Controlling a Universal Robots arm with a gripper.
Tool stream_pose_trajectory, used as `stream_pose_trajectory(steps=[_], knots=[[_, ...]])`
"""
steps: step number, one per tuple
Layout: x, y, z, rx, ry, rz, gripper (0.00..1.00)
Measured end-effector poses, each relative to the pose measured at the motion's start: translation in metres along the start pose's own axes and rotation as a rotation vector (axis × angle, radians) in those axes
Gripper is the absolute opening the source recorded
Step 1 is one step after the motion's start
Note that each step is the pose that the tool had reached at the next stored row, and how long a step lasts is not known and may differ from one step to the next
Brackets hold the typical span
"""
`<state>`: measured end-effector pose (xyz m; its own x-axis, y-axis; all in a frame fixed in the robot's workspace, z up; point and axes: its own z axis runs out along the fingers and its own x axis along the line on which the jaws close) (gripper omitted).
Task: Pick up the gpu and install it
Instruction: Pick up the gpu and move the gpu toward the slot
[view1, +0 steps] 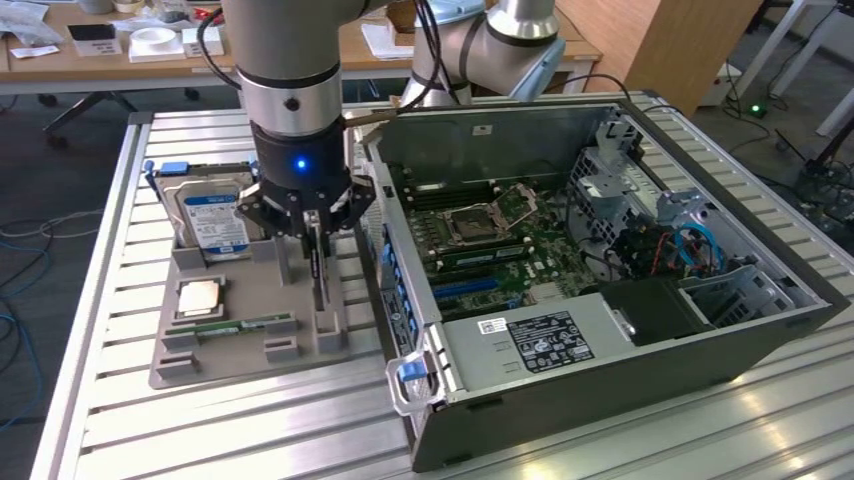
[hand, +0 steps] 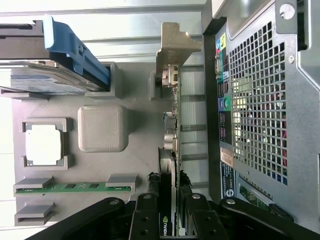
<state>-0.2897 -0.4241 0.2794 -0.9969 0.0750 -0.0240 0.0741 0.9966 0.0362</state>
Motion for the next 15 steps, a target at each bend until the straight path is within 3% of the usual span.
stream_pose_trajectory(steps=[15], knots=[[-0.001, 0.0008, -0.0232, 0.0, 0.0, 0.0, 0.26]])
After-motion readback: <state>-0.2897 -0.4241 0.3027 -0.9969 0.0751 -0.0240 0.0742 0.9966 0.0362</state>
